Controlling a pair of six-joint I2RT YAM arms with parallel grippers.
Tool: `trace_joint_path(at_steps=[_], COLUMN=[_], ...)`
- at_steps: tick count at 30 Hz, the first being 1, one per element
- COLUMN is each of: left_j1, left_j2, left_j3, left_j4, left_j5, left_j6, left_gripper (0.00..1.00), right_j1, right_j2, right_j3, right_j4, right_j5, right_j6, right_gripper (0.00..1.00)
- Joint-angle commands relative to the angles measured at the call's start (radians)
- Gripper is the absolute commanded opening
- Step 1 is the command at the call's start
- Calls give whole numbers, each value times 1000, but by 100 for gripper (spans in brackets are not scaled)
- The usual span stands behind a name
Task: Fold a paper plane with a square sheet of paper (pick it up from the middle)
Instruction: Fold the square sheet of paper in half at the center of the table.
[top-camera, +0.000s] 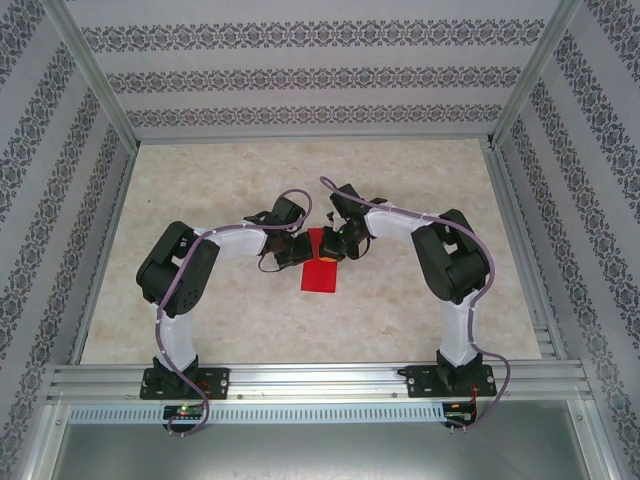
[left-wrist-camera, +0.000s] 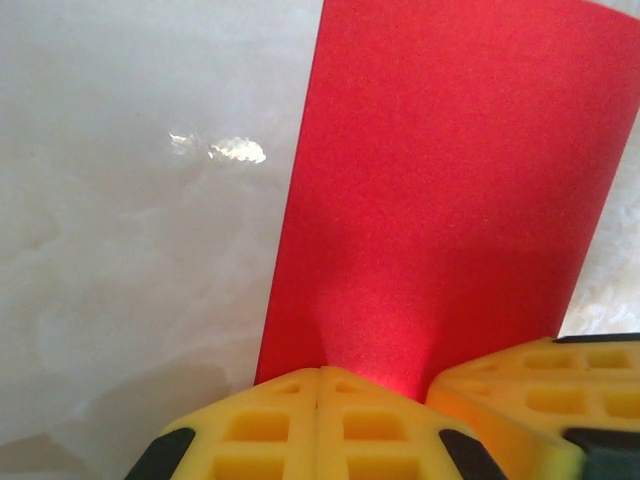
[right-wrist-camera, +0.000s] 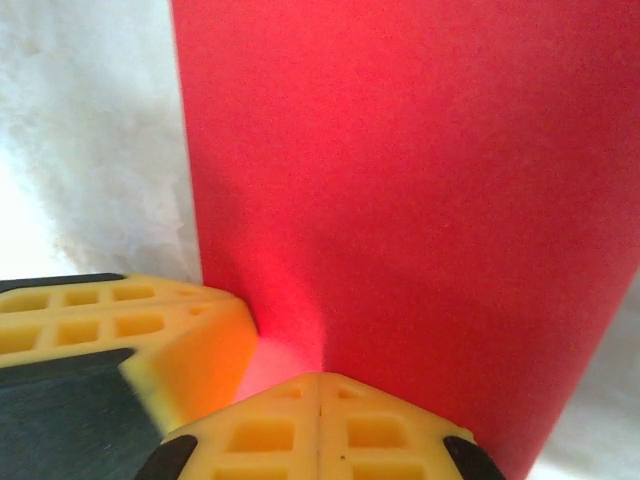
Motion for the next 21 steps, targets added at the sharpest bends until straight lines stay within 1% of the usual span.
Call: trace_joint_path(at_steps=[1, 11, 17, 21], left_j1=[-13, -13, -15, -16], left_j2=[90, 105, 113, 108], left_j3=[-51, -47, -54, -63], left_j4=[-177, -217, -219, -213], left_j5=[-114, -145, -148, -148], left_j6=[-9, -5, -5, -6], left_gripper=[3, 3, 0, 0], right_j1=[3, -53, -98, -136], right_j2=[17, -8, -51, -102], right_j3=[12, -96, -204, -300], right_j4=[-17, -3, 20, 64], right_j5=[18, 52, 71, 59], right_j6=[-14, -41, -61, -75], right_gripper=[0, 0, 0, 0])
